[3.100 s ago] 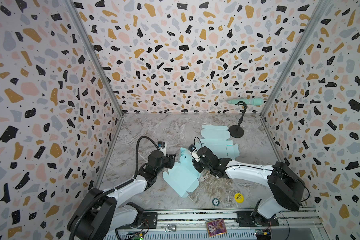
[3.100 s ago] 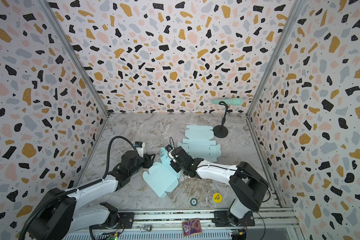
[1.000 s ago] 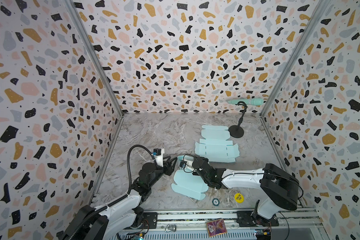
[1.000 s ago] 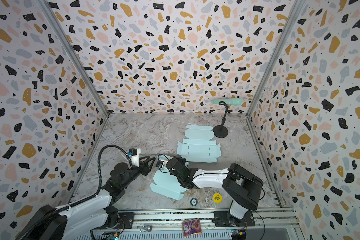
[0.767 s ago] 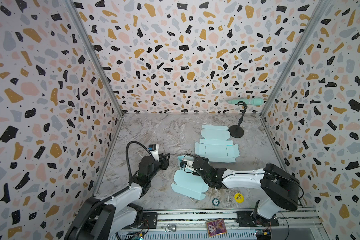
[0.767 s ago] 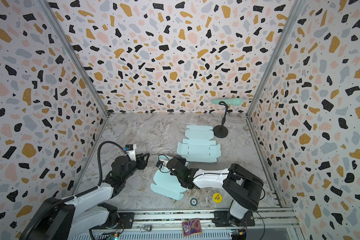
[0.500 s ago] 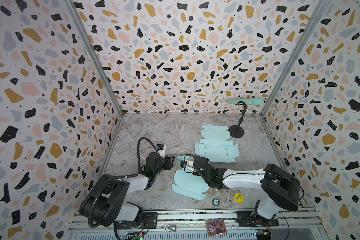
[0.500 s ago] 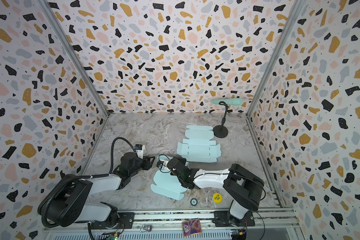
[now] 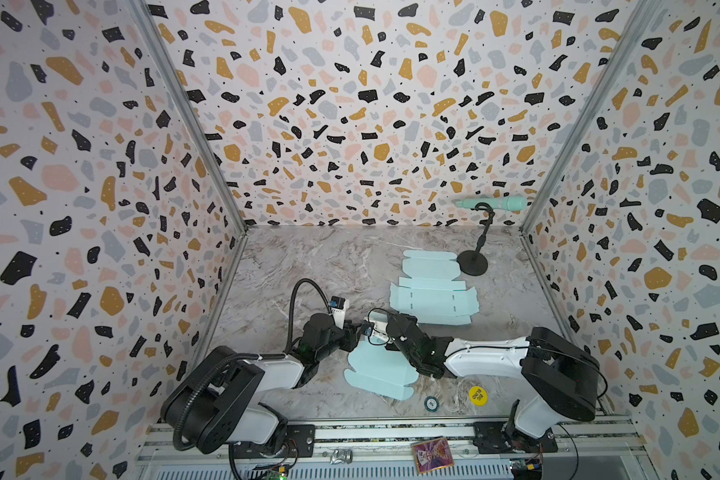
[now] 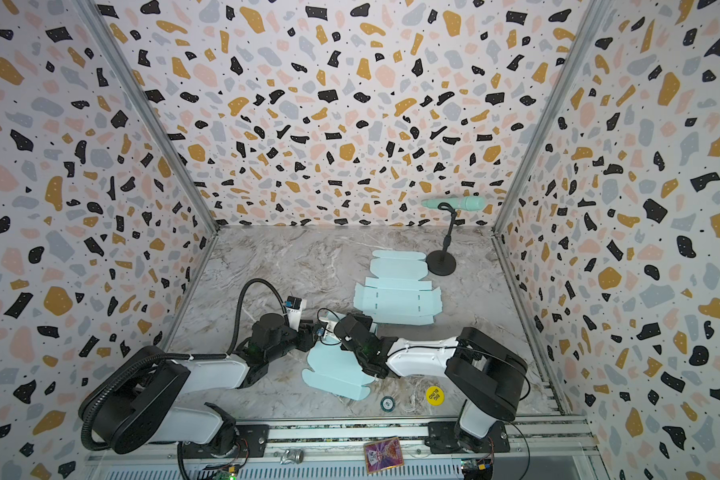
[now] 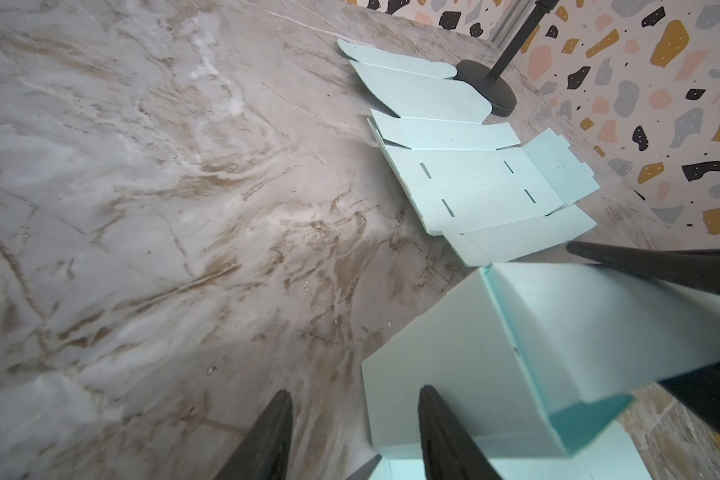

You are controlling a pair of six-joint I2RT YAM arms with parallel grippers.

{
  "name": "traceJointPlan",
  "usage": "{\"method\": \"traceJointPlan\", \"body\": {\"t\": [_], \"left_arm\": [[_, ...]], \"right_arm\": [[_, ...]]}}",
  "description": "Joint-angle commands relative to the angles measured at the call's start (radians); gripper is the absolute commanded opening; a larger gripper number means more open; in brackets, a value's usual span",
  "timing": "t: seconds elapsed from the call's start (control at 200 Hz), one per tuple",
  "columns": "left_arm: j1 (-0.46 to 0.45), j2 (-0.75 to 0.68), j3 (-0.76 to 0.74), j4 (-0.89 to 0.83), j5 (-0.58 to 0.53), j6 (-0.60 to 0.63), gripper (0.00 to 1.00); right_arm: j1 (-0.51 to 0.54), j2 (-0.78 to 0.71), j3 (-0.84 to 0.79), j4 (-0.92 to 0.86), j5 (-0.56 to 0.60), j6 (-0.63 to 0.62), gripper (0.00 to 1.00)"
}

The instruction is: Fold the paper box

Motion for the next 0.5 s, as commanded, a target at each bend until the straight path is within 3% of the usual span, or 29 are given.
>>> {"method": "traceJointPlan", "body": {"t": [0.0, 0.3, 0.496], "left_arm": [[-0.072, -0.022, -0.039, 0.078, 0.012, 0.012, 0.52], [-0.135, -0.005, -0.103, 0.216, -0.042, -0.001, 0.53], [-0.137, -0.038, -0.105, 0.194, -0.084, 0.010, 0.52]], "right_arm": [[-0.004, 0.022, -0.006, -0.034, -0.041, 0.020, 0.23], [0.009, 0.027, -0.021, -0.030, -0.054, 0.018, 0.23], [0.017, 0.036, -0.020, -0.034, -0.042, 0.015, 0.23]]}}
